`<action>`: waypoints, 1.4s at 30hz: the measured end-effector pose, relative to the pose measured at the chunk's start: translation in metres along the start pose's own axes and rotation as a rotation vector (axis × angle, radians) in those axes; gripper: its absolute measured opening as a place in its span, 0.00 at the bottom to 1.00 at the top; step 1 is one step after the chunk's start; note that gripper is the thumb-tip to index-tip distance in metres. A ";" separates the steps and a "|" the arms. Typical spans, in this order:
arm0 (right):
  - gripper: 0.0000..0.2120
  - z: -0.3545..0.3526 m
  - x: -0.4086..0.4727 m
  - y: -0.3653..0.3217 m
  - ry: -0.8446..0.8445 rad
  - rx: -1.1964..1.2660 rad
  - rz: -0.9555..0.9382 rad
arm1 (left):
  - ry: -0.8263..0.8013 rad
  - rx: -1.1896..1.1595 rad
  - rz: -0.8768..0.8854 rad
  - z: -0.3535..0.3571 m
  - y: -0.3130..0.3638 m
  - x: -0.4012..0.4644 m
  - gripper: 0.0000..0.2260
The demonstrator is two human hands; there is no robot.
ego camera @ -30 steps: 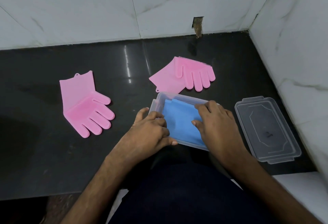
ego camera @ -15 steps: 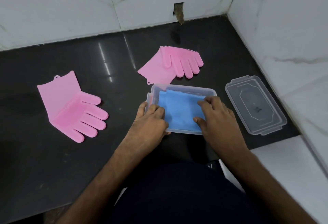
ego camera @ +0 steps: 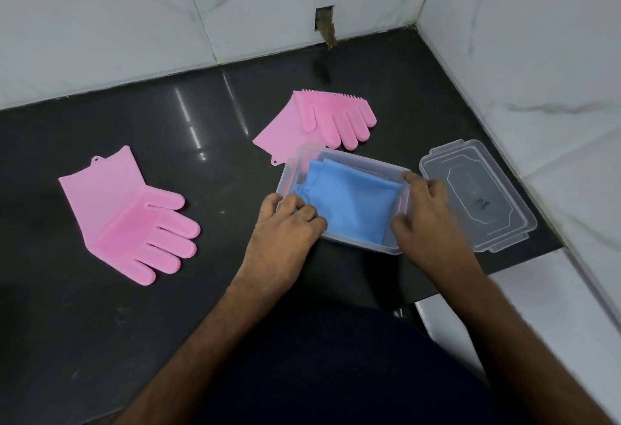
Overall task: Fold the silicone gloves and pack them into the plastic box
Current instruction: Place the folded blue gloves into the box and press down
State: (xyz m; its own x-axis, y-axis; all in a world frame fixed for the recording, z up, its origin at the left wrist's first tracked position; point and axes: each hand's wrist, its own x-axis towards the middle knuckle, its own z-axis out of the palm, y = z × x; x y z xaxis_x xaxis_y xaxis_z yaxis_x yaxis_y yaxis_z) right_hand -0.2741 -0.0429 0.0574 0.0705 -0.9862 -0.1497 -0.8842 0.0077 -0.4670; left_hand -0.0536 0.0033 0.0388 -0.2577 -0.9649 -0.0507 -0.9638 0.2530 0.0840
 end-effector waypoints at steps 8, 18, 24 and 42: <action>0.21 -0.031 0.010 0.038 -0.074 0.008 0.156 | 0.047 0.107 0.048 -0.008 0.018 0.038 0.08; 0.12 -0.052 0.008 0.066 -0.017 -0.271 0.176 | 0.141 0.025 0.065 -0.007 0.057 0.090 0.13; 0.09 -0.063 0.010 0.064 -0.066 -0.310 0.147 | 0.171 -0.087 0.055 -0.005 0.064 0.095 0.17; 0.21 -0.044 0.080 -0.018 -0.044 -0.269 -0.256 | 0.196 -0.226 -0.224 -0.030 0.028 0.096 0.18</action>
State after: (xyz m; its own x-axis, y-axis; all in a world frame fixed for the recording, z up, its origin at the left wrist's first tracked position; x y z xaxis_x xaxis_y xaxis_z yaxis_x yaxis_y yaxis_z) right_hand -0.2729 -0.1292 0.0923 0.3198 -0.9425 -0.0974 -0.9246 -0.2880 -0.2493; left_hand -0.1035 -0.0839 0.0664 -0.0029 -0.9953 0.0965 -0.9498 0.0330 0.3110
